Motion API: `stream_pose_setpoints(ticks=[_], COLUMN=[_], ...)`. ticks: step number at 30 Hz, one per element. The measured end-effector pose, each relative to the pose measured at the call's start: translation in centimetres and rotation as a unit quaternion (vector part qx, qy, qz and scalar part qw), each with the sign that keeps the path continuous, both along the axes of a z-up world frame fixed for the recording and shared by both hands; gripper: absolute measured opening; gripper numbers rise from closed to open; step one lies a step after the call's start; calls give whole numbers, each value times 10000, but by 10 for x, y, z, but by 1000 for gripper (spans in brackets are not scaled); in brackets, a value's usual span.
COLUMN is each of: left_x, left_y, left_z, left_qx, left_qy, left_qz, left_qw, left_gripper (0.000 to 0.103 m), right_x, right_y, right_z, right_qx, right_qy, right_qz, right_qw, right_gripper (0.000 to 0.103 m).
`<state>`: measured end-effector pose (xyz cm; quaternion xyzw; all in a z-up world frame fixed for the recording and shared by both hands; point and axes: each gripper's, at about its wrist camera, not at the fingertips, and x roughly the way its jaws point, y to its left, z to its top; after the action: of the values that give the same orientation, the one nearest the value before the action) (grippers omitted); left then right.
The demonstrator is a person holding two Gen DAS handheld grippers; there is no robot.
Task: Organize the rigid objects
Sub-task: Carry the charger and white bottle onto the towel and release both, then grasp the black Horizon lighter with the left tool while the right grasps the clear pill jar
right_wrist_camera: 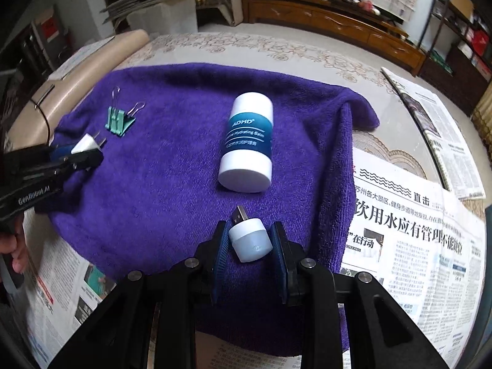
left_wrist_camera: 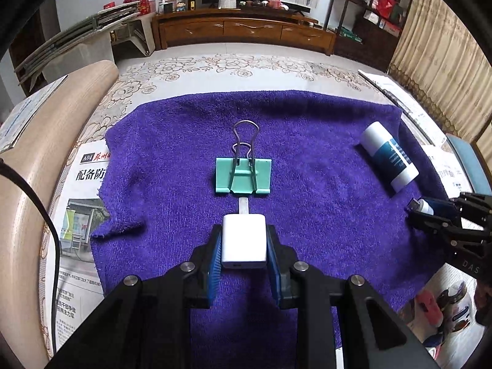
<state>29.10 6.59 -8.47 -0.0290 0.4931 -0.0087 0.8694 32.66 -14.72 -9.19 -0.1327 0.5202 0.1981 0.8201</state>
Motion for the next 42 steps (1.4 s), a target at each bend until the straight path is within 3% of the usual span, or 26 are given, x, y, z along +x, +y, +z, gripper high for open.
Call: stream_pose_setpoints(ticks=[3, 7, 10, 18, 22, 23, 25, 26, 32, 42], left_x=[-1, -2, -4, -7, -19, -24, -34, -41, -78, -124], left_y=[-2, -12, -15, -13, -16, -18, -23, -26, -41, -70], left_z=[0, -2, -3, 5, 21, 26, 34, 39, 49, 26], left_qx=[41, 177, 269, -2, -80, -68, -106, -145, -336, -407], left_qy=[14, 146, 80, 69, -149, -185, -295, -346, -388, -82], left_qz=[-65, -239, -237, -129, -91, -106, -116, -119, -147, -191], left_qw=[10000, 9994, 9993, 9999, 9998, 9998, 9994, 9992, 9986, 9990], left_gripper=[29, 68, 68, 71, 93, 95, 99, 101, 102, 102], right_x=[-3, -3, -5, -14, -27, -31, -37, -38, -71, -125], right_y=[2, 4, 5, -4, -11, -14, -18, -19, -42, -104], right_z=[-1, 0, 0, 6, 19, 23, 31, 35, 61, 65], right_qx=[-114, -201, -331, -149, -34, 49, 147, 130, 358, 684], right_qy=[-47, -71, -101, -102, -266, -298, -382, -455, -743, -639], right_qz=[186, 349, 436, 404, 325, 300, 185, 111, -406, -1428], right_qw=[9998, 9992, 9984, 9990, 9991, 9991, 9990, 9988, 9958, 9853], right_gripper=[28, 34, 41, 53, 74, 77, 98, 103, 103, 103])
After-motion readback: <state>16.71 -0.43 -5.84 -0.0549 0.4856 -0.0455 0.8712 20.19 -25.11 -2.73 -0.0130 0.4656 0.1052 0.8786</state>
